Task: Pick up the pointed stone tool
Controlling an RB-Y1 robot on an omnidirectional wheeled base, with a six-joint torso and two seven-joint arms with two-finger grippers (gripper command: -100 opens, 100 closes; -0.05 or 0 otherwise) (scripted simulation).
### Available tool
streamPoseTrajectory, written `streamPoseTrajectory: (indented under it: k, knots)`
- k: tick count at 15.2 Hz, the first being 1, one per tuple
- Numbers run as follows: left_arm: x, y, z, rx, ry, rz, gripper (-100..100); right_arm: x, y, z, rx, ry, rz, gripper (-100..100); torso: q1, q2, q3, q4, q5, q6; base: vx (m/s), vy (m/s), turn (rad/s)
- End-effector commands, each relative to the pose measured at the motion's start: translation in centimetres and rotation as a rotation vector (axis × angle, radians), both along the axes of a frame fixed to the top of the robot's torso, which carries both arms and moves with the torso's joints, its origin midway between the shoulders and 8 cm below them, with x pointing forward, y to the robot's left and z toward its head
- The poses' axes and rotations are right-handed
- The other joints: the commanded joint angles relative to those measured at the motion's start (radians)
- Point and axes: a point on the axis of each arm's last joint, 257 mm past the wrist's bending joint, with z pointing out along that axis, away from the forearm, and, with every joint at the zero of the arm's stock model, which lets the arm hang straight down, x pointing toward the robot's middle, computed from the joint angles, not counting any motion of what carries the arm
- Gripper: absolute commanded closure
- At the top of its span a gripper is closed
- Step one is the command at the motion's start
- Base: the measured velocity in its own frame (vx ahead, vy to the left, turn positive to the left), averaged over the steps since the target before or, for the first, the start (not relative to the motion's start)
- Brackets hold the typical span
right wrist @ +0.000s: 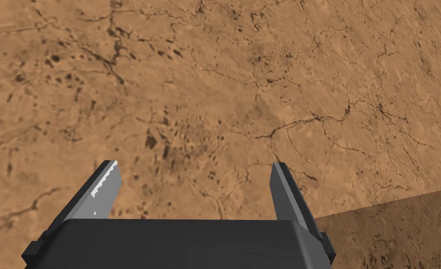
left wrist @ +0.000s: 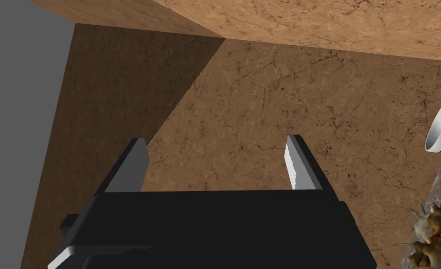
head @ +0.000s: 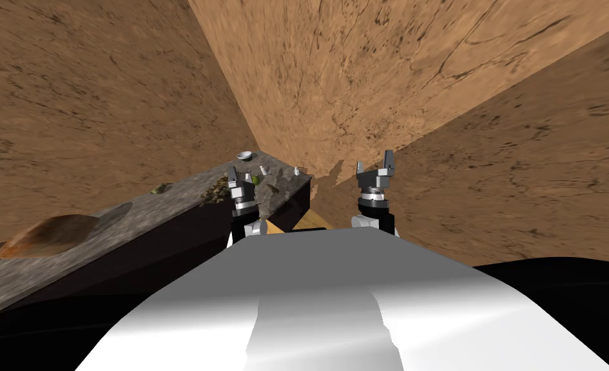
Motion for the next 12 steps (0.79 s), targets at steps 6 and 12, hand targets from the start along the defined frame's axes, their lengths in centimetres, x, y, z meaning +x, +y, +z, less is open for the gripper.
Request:
streamPoseTrajectory:
  k: [6, 12]
  knots:
    - [1.9, 0.3, -2.3, 0.081, 0.106, -0.036, -100, 0.0, 0.0, 0.0, 0.0, 0.0, 0.0, 0, 0.002, 0.001, 0.0, 0.0, 0.0, 0.0, -0.012, 0.011, -0.059]
    - [4.6, 2.1, -6.0, 0.139, 0.265, -0.044, -100, 0.0, 0.0, 0.0, 0.0, 0.0, 0.0, 0, 0.002, 0.001, 0.001, 0.0, 0.0, 0.0, -0.018, 0.019, -0.094]
